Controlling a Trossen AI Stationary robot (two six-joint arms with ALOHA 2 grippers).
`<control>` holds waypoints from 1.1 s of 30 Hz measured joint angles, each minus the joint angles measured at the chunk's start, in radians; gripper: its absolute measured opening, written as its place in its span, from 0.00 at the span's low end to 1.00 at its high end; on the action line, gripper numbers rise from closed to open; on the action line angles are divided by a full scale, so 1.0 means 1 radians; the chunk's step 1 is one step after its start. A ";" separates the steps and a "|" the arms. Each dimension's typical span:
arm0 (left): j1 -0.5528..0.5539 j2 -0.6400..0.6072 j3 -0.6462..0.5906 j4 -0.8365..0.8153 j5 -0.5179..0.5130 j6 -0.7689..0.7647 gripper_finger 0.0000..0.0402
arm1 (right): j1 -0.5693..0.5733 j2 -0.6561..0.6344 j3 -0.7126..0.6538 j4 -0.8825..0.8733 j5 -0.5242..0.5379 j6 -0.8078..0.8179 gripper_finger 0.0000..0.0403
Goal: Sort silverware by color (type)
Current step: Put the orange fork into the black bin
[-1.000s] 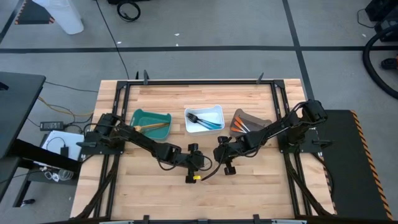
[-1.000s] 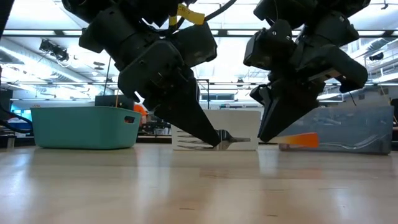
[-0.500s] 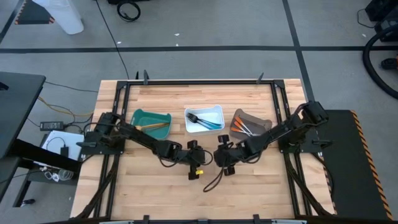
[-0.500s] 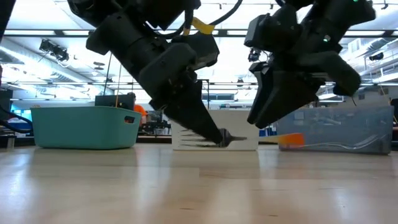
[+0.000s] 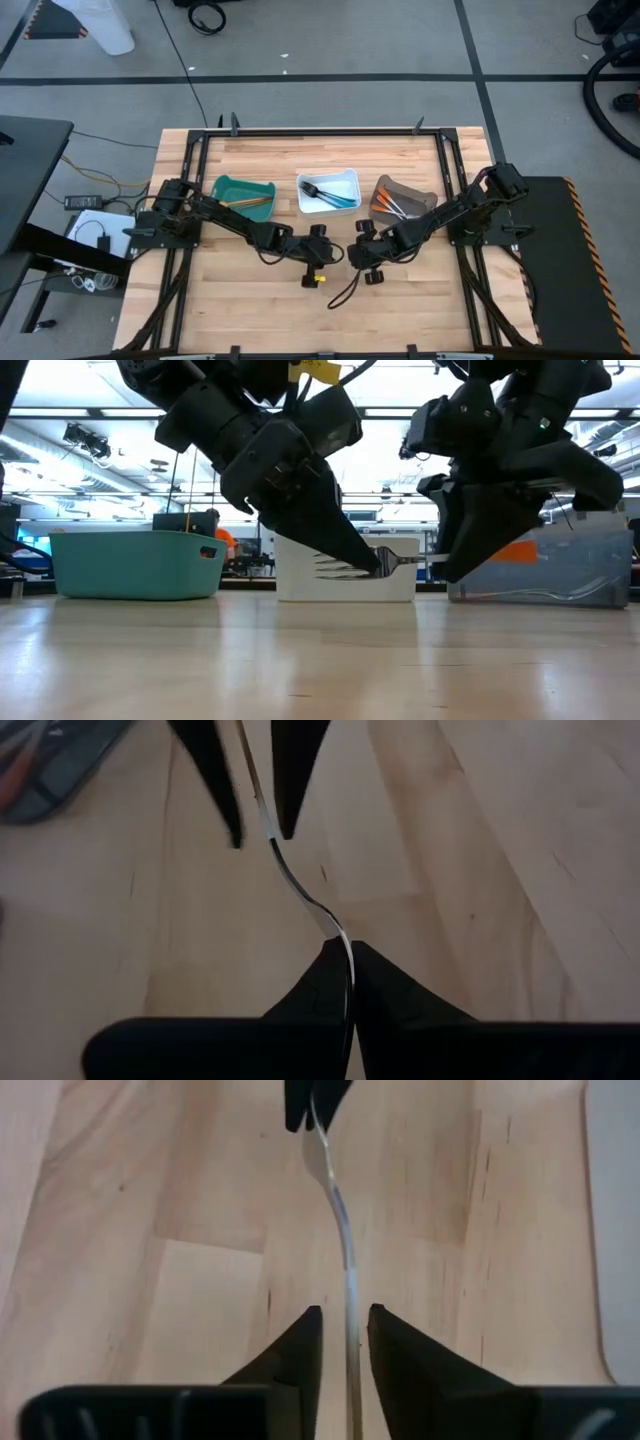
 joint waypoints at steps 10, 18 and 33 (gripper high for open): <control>0.009 0.000 0.000 0.006 0.003 0.013 0.03 | -0.011 -0.002 0.000 -0.001 -0.054 0.014 0.03; 0.009 -0.002 0.000 0.003 -0.029 -0.040 0.22 | -0.029 -0.004 -0.002 -0.047 -0.113 0.047 0.02; -0.048 -0.130 -0.001 -0.185 -0.129 -0.088 0.39 | -0.033 -0.012 0.163 -0.491 -0.137 0.106 0.02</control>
